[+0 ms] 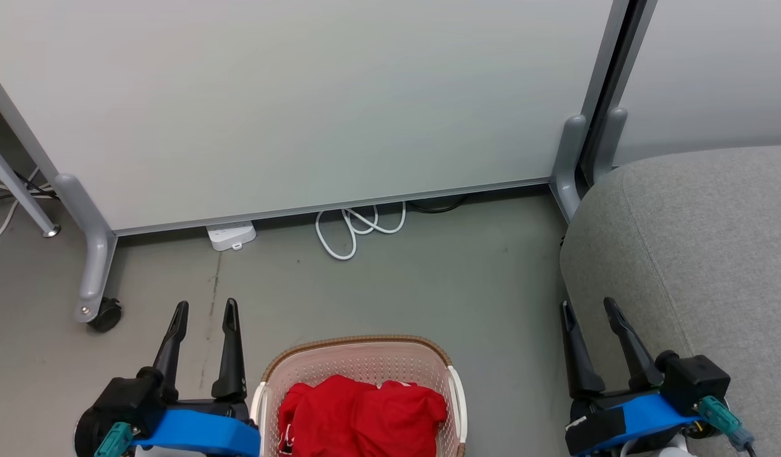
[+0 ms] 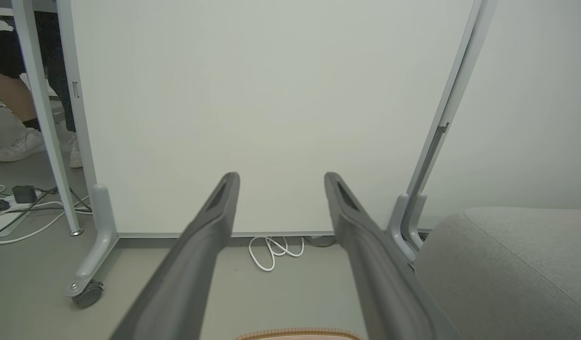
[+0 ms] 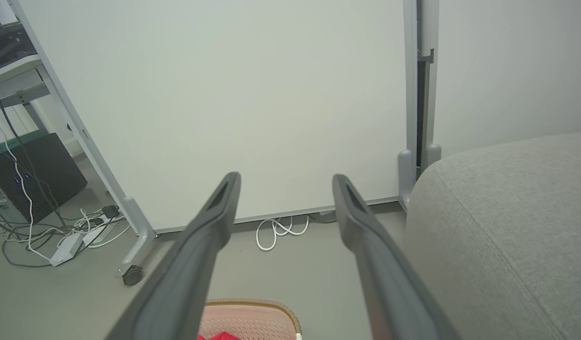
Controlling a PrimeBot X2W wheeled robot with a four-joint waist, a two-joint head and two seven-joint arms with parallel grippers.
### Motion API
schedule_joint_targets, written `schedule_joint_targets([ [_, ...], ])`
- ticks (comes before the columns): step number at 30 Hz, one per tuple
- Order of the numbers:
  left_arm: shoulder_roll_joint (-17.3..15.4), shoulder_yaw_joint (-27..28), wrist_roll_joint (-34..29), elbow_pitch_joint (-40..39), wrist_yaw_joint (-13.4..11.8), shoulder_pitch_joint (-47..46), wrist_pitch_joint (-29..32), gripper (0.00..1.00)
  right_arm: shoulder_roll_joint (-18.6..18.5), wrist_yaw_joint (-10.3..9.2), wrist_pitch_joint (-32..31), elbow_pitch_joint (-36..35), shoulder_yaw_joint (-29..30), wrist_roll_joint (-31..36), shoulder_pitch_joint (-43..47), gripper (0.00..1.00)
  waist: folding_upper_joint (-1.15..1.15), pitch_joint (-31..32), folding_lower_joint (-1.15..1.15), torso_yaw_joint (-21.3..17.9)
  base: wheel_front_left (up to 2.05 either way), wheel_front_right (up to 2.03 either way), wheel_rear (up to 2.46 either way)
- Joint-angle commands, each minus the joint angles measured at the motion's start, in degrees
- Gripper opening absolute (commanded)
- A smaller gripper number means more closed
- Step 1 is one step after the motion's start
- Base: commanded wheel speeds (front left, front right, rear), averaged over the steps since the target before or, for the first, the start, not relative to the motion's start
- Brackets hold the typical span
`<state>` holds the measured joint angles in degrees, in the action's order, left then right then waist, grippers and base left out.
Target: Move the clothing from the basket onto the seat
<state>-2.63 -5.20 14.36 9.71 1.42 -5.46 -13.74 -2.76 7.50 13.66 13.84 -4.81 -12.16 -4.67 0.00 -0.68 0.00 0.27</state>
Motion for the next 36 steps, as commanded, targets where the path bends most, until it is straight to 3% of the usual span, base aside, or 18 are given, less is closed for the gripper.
schedule_joint_targets([
  [1, -0.4, -0.1, -1.6, 0.0, -0.2, -0.8, -0.6, 1.00, -0.2, -0.02, 0.7, 0.1, -0.1, 1.8, -0.9, 1.00, 0.00, -0.1, 0.00, 0.0, 0.00, 0.00, 0.00],
  [11, -0.4, -0.4, -4.1, 1.0, -0.3, -0.8, -1.6, 1.00, -0.2, -0.02, 1.6, 1.0, -0.4, 5.3, -1.1, 1.00, 0.00, -0.2, 0.00, -0.1, 0.00, 0.00, 0.00],
  [36, -0.4, -0.3, -3.0, 4.2, 0.0, -0.8, -1.5, 1.00, -0.2, -0.02, 1.6, 3.3, 0.1, 5.3, -1.1, 1.00, 0.00, 0.0, 0.00, 0.0, 0.00, 0.00, 0.00],
])
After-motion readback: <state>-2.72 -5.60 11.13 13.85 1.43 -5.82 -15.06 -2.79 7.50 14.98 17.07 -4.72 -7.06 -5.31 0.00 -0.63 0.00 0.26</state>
